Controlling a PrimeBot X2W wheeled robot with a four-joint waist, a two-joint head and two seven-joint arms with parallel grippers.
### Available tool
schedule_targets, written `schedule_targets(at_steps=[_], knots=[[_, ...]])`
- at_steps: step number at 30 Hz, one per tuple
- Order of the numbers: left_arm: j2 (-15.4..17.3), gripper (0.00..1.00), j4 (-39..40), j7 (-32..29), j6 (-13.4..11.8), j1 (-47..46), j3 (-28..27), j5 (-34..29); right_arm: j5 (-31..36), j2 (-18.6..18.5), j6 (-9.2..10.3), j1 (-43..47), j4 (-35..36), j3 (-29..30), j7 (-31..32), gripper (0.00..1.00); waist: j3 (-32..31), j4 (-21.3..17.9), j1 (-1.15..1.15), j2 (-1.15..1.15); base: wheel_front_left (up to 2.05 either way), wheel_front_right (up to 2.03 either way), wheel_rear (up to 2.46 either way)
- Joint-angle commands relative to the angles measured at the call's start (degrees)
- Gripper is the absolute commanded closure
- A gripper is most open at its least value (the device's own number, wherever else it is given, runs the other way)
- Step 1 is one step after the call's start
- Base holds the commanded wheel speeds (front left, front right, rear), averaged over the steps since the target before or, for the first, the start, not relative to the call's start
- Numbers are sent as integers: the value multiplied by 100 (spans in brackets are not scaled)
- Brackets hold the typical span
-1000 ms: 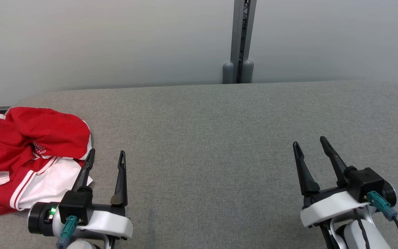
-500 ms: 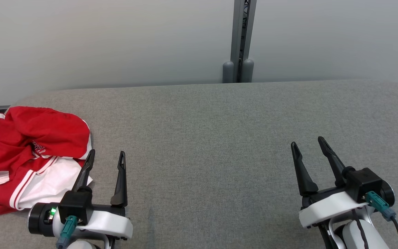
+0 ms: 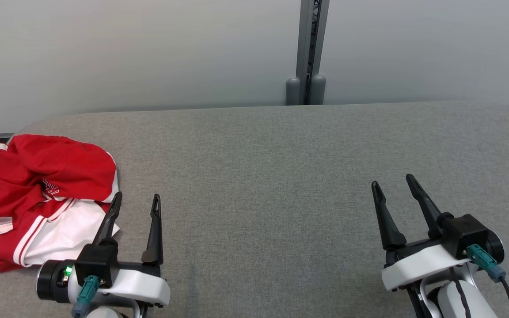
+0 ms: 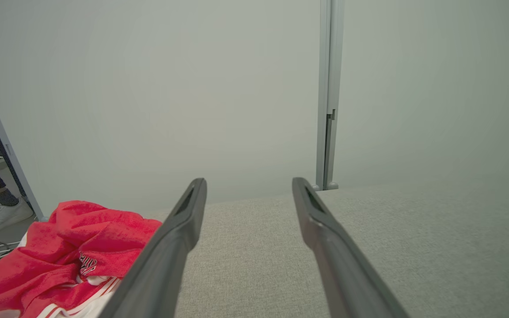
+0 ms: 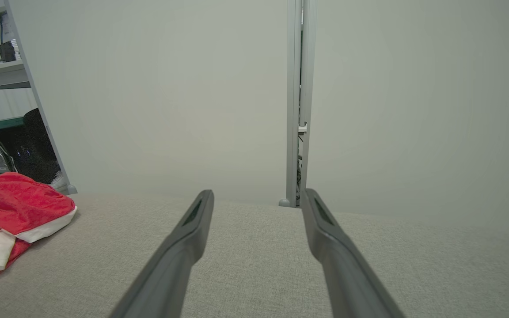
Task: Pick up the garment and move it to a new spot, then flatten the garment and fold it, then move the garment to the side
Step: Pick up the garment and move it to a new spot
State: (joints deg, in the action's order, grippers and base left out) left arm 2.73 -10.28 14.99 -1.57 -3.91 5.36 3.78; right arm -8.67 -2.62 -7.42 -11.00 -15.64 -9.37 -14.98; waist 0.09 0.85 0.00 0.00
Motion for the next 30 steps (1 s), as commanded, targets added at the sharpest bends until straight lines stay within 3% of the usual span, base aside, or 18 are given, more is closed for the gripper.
schedule_targets(at_steps=[1, 13, 30], knots=[[29, 0, -17, 30, 6, -65, -10, 37, 4, -49, -13, 1, 25, 17, -32, 0, 5, 13, 0, 0, 0, 0, 0], [28, 0, -135, 29, 0, -119, -125, 127, -158, -46, -13, 82, 61, -99, -31, 0, -1, 461, 0, 0, 0, 0, 0], [27, 0, -244, 22, -49, -44, -344, 284, -441, -45, -13, 146, 76, -340, -32, 0, 9, 1808, 0, 0, 0, 0, 0]])
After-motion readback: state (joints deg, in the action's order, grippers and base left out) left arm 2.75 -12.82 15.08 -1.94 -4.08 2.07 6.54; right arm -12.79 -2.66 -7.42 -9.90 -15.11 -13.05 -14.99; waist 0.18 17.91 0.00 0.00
